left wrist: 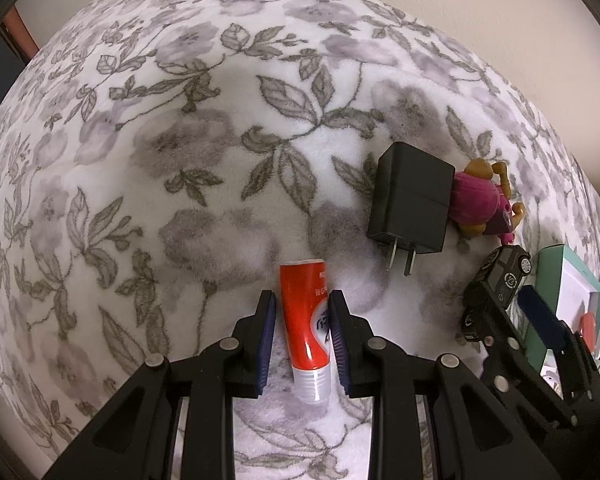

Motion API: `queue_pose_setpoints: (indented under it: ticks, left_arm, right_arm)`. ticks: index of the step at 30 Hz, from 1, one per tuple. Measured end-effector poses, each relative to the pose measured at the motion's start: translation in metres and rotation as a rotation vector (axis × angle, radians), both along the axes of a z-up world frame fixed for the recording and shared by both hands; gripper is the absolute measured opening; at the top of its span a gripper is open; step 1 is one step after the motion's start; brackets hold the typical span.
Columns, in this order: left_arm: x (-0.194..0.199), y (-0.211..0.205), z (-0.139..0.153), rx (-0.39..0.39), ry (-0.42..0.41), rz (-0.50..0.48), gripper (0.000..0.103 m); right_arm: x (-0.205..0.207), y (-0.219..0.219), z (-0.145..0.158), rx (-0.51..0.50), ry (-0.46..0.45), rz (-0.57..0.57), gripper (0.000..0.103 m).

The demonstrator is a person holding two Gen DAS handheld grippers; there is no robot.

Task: Organize rigid objects
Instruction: 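Grasp the red-white tube with the left gripper while the right grasps the black toy car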

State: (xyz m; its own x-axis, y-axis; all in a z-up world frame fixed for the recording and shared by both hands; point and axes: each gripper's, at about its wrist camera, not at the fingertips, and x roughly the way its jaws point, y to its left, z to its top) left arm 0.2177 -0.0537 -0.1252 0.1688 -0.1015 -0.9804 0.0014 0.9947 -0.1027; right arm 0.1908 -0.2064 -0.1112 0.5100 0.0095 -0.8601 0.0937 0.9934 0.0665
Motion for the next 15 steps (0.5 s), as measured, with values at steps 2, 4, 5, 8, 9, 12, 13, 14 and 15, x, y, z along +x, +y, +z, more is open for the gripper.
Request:
queue_pose_setpoints:
  ticks: [2,4,5,8,9,12,13,14,15]
  left_arm:
    - [0.000,0.000,0.000,0.001,0.000,-0.001,0.028]
    - [0.000,-0.001,0.000,0.004,-0.003,-0.002,0.029]
    - [0.000,-0.002,0.000,0.009,-0.005,-0.005,0.029]
    - [0.000,-0.004,0.000,0.031,-0.016,-0.017,0.029]
    - [0.000,-0.004,0.000,0.037,-0.020,-0.020,0.029]
    - [0.000,-0.007,0.000,0.061,-0.032,-0.028,0.029]
    - [0.000,-0.008,0.000,0.069,-0.036,-0.031,0.029]
    - [0.000,-0.009,0.000,0.075,-0.038,-0.035,0.029]
    - [0.001,-0.010,0.000,0.078,-0.038,-0.035,0.029]
  right_arm:
    - [0.001,0.002,-0.002,-0.005,0.000,0.005,0.061]
    - [0.001,0.004,-0.004,-0.001,0.001,0.009,0.054]
    - [0.002,0.005,-0.006,-0.003,0.005,0.010,0.052]
    - [0.002,0.006,-0.010,-0.013,0.006,0.002,0.046]
    - [0.002,0.005,-0.011,-0.018,0.005,0.000,0.043]
    - [0.001,0.002,-0.012,-0.013,0.004,0.000,0.040]
    - [0.001,0.002,-0.012,-0.014,0.003,-0.002,0.039]
    - [0.001,0.000,-0.013,-0.017,0.002,-0.004,0.038]
    - [0.000,-0.001,-0.014,-0.015,-0.002,-0.003,0.037]
